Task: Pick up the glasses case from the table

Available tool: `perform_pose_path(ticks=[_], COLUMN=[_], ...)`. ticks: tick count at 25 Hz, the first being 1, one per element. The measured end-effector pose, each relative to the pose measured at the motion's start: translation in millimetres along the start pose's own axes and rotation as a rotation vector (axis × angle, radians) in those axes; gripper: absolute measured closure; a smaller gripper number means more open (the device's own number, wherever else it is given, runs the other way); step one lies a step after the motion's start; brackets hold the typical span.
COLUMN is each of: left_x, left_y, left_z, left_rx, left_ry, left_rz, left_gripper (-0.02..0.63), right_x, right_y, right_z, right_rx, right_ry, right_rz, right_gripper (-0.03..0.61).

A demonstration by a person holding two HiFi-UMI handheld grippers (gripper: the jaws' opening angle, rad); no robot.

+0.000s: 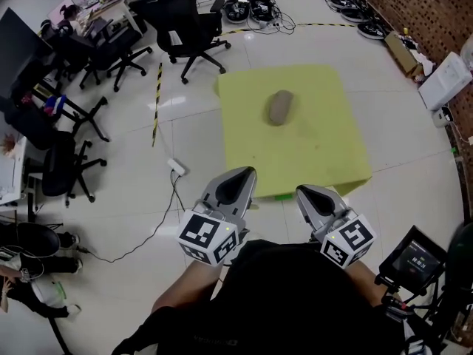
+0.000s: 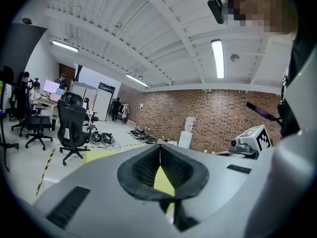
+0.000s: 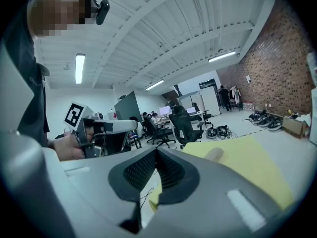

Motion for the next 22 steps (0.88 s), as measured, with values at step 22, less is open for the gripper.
perform_pose_path(ticks=[22], left_x=[-42.1], left_y=[11.0], left_z=[-33.8], left_rx=[0.015], left_ry=[-0.042], left_rz=[-0.030], left_gripper=[0.606], right_x=[-23.9], right_y=[4.1], right_z=[40.1], right_rx=[0.016], right_ry=[-0.019], right_rz=[-0.029], right_gripper=[0.577])
Point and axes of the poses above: the fingertips, and each gripper's own axes: x backward along the fingers, z to its right, y out of its underside, the point moved 1 cm from there along x, backward along the fingers, and after that the axes turned 12 degrees about x, right-handed, at the moved point
